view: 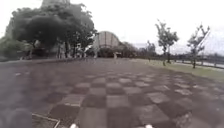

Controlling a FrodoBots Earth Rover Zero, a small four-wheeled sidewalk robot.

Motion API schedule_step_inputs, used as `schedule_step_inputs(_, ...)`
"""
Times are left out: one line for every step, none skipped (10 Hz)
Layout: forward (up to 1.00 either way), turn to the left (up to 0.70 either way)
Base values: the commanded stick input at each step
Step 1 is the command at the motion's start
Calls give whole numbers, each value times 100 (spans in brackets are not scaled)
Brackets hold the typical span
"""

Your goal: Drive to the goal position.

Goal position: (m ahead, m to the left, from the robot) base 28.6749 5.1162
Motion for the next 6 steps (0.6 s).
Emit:
schedule_step_inputs(98,0)
schedule_step_inputs(98,0)
schedule_step_inputs(98,0)
schedule_step_inputs(98,0)
schedule_step_inputs(98,0)
schedule_step_inputs(98,0)
